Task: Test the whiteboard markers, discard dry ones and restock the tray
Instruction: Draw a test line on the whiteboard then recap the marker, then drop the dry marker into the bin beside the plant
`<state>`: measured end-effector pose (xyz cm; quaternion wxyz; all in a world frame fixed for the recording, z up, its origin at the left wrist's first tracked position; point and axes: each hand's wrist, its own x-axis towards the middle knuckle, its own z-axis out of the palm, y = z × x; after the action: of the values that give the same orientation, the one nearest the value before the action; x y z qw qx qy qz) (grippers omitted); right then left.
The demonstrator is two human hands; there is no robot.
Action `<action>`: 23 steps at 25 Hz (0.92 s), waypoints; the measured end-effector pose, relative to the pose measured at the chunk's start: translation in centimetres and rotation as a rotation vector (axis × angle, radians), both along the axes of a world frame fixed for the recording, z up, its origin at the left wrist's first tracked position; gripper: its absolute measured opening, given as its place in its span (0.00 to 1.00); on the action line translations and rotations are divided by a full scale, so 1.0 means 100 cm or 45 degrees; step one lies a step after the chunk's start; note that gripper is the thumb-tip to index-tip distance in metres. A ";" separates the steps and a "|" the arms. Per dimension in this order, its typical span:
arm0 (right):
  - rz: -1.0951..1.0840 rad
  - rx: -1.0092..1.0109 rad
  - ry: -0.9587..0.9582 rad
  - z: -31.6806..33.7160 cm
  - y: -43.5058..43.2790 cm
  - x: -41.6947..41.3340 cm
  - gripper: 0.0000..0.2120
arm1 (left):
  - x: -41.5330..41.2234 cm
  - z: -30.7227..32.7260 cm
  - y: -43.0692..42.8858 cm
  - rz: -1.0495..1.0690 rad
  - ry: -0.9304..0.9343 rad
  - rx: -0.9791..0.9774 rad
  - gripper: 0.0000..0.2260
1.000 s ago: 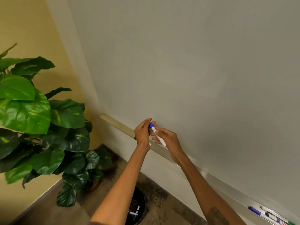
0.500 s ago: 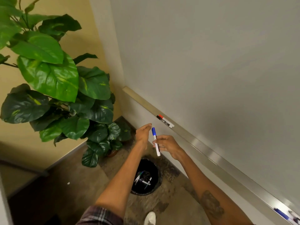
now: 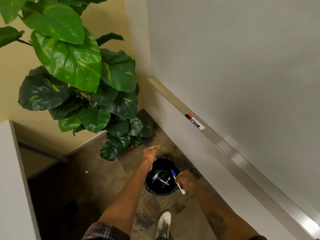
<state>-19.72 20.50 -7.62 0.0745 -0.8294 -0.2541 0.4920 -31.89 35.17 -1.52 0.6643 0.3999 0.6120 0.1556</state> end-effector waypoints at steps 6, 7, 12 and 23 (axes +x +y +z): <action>0.091 0.022 -0.070 0.004 0.021 -0.008 0.15 | -0.010 0.002 -0.002 0.003 -0.023 -0.085 0.10; 0.074 0.063 -0.076 0.006 0.026 -0.008 0.14 | -0.011 0.002 -0.003 -0.003 -0.015 -0.081 0.10; -0.138 0.246 -0.124 0.016 0.036 0.004 0.14 | -0.013 -0.003 -0.011 -0.006 0.023 -0.087 0.11; -0.389 0.445 -0.051 0.050 -0.032 0.051 0.08 | 0.050 0.023 -0.068 -0.255 -0.020 0.019 0.11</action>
<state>-14.63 17.25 -2.57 0.2855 -0.8423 -0.2084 0.4068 -26.94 28.42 0.76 0.6783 0.4629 0.5625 0.0960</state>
